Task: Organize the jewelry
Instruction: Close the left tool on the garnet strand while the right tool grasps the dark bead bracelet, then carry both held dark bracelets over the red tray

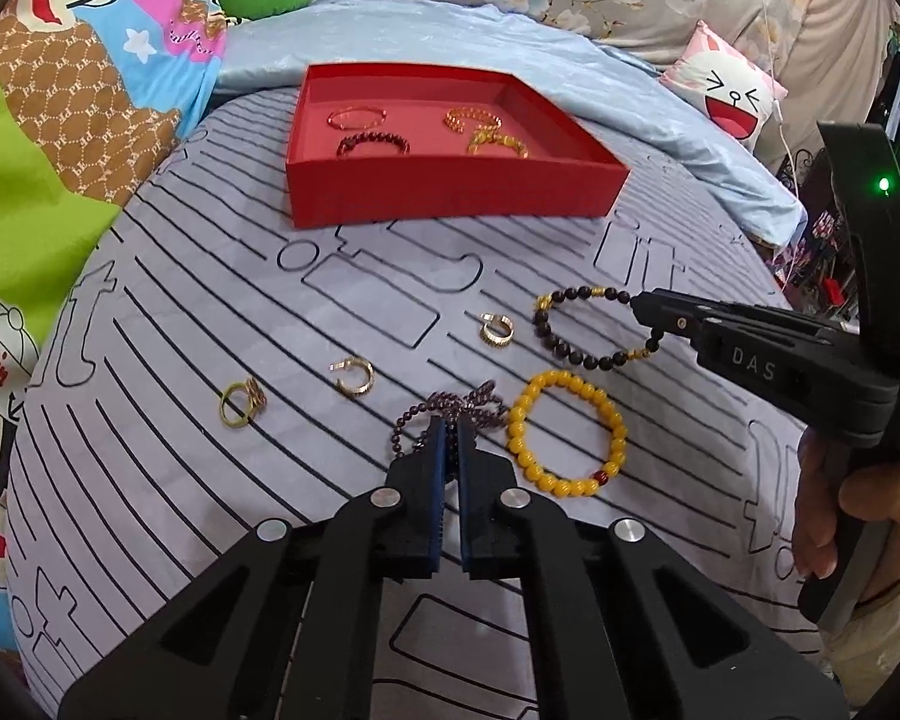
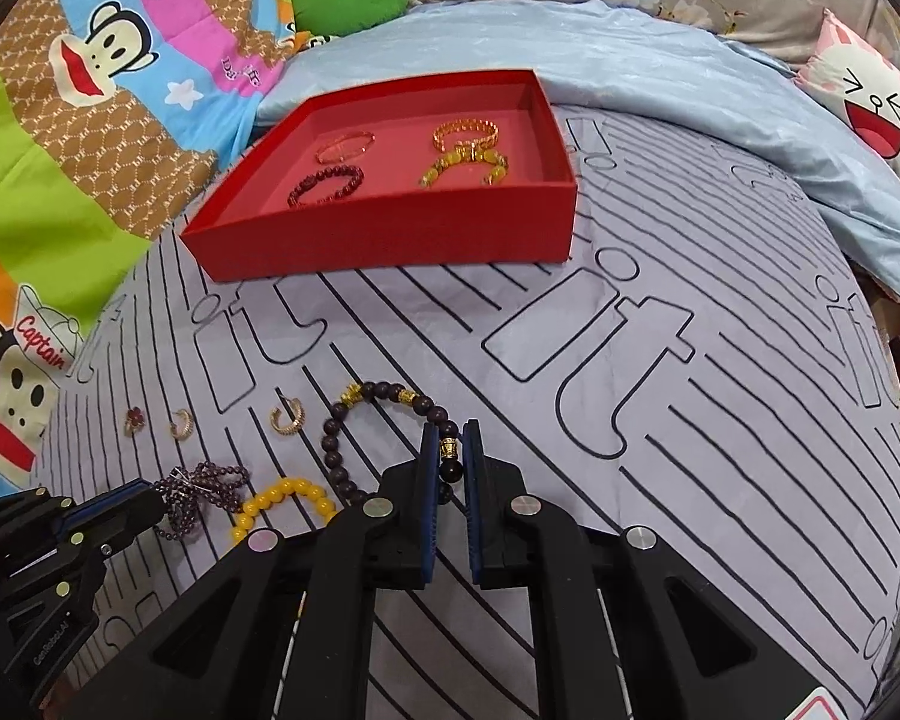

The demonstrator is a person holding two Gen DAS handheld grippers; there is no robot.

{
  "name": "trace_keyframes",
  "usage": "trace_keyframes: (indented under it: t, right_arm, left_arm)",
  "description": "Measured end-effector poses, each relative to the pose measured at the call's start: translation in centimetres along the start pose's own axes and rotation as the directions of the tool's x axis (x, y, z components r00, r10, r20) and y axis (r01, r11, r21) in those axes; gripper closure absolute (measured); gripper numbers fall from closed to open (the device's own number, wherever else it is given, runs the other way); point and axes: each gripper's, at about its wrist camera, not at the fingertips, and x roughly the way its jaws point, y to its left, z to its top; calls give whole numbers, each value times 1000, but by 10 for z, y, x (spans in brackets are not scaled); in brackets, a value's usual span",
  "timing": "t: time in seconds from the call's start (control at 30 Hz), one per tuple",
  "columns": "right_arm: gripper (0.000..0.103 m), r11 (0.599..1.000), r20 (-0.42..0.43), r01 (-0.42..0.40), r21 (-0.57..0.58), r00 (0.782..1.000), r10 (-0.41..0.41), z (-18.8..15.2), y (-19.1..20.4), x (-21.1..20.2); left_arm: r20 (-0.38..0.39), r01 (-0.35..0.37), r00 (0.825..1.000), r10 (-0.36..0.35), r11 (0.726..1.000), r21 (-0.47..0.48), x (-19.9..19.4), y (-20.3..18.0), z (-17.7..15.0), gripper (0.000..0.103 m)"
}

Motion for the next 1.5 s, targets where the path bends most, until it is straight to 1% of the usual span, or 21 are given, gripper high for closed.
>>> trace_keyframes:
  t: [0.2, 0.37, 0.47, 0.6, 0.67, 0.77, 0.87, 0.97, 1.17, 1.3, 1.5]
  right_arm:
    - [96, 999, 49, -40, 17, 998, 39, 15, 1, -20]
    - [96, 999, 90, -50, 4, 995, 49, 30, 3, -33]
    - [96, 999, 121, -48, -1, 992, 48, 44, 2, -40]
    - [96, 998, 155, -65, 6, 986, 64, 67, -2, -46]
    - [96, 998, 176, -61, 1, 983, 60, 79, -3, -47]
    - [96, 999, 202, -53, -10, 978, 54, 99, -2, -47]
    - [96, 999, 221, -48, -22, 974, 51, 118, 1, -44]
    - [96, 998, 225, -58, -25, 972, 62, 137, 4, -36]
    - [96, 996, 202, -84, -29, 975, 88, 167, 13, -6]
    - [96, 991, 165, -134, -15, 977, 135, 183, 21, 22]
    - [96, 977, 114, -214, 17, 971, 211, 199, 28, 63]
  left_arm:
    - [27, 8, 1000, -9, 1000, 9, -11, -4, 20, 100]
    - [54, 8, 998, -9, 1000, 11, -15, -3, 43, 100]
    - [86, 9, 996, -9, 1000, 5, -18, 1, 64, 100]
    - [136, -11, 991, 9, 1000, 18, -21, 4, 96, 100]
    - [156, -22, 988, 18, 999, 24, -19, 5, 114, 100]
    - [175, -40, 984, 35, 999, 29, -13, 8, 135, 100]
    - [179, -44, 983, 39, 999, 24, -4, 13, 155, 100]
    - [176, -49, 983, 45, 999, 19, 6, 17, 170, 100]
    - [166, -69, 984, 65, 997, 20, 32, 23, 197, 100]
    - [146, -88, 986, 84, 996, 18, 56, 29, 212, 100]
    - [117, -93, 989, 93, 996, -9, 85, 41, 230, 100]
